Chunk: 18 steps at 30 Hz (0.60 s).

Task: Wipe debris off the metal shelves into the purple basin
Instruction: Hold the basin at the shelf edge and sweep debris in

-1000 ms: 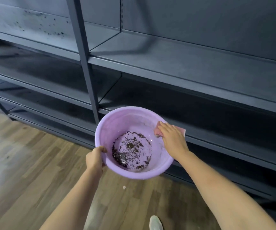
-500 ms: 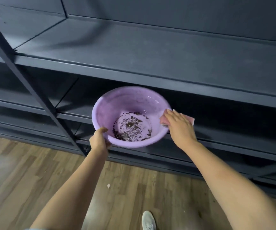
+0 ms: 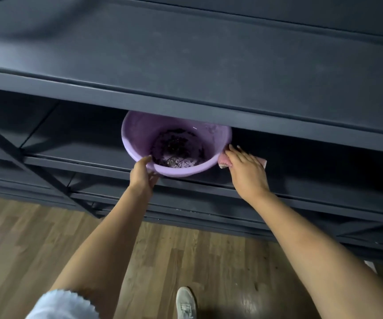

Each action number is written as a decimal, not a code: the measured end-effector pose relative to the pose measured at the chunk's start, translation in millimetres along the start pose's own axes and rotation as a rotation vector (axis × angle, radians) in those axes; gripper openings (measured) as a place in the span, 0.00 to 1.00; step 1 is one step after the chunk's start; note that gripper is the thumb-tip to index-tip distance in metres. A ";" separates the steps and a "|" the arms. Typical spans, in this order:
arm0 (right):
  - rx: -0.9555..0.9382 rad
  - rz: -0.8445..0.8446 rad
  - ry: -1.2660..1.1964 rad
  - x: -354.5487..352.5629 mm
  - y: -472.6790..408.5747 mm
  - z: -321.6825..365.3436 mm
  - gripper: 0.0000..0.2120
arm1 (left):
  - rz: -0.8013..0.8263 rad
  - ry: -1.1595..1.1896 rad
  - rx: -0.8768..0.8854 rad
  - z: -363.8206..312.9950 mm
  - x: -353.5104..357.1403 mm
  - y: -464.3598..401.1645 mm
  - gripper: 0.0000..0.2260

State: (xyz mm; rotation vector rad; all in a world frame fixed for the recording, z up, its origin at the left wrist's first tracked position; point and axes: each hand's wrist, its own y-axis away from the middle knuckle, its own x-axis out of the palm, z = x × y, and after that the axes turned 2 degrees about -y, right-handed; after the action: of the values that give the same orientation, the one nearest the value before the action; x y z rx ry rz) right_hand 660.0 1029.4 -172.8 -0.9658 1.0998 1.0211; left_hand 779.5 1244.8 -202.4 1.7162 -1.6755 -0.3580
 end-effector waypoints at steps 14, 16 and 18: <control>0.053 -0.016 -0.026 4.0 15.8 1.2 0.22 | 0.173 -0.715 0.023 14.3 41.0 22.7 0.27; 0.078 0.005 -0.015 3.7 23.4 6.3 0.23 | 0.174 -0.845 0.097 20.5 33.4 27.9 0.25; 0.086 0.019 -0.003 4.5 31.4 13.1 0.23 | 0.198 -1.070 0.245 26.7 21.9 37.5 0.20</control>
State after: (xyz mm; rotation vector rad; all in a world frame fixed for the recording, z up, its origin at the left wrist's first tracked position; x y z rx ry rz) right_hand 633.3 1050.4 -177.9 -0.8861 1.1430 0.9830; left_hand 736.7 1219.4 -191.5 1.5812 -2.6953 -1.1564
